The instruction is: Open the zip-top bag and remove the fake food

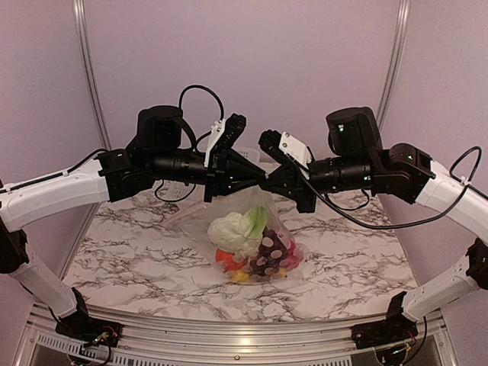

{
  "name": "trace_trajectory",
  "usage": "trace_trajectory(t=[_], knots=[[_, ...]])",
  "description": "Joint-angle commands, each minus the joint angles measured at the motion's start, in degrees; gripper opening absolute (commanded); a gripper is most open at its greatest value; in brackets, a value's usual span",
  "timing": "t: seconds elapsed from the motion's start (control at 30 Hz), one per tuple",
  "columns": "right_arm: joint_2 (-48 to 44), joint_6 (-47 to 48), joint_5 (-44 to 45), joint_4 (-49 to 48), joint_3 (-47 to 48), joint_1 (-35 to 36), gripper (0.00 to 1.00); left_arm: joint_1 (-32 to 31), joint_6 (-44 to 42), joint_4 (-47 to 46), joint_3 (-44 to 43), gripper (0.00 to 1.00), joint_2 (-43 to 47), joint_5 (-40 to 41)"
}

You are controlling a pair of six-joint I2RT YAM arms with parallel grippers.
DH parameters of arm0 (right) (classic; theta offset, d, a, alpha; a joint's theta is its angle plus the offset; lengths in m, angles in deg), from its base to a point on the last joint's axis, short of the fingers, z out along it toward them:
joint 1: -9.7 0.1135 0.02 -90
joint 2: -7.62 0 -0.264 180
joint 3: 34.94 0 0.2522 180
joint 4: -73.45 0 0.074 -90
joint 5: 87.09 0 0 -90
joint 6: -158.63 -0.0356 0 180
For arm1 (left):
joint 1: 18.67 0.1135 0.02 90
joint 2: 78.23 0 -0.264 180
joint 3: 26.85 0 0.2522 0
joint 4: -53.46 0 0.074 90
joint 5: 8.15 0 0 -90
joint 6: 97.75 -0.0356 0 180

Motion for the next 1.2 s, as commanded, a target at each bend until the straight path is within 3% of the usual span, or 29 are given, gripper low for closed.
trace_trajectory(t=[0.0,0.63,1.17], knots=[[-0.66,-0.13,-0.03,-3.11,2.06,-0.51,0.00,0.60,0.33,0.09,2.26,0.07,1.27,0.81],[-6.79,-2.07,1.52,-4.73,-4.28,-3.01,0.00,6.91,-2.30,5.89,12.49,0.01,9.75,5.26],[-14.55,-5.32,5.63,-7.13,-12.53,-4.52,0.00,22.27,-4.04,11.82,26.54,0.00,23.18,8.71]])
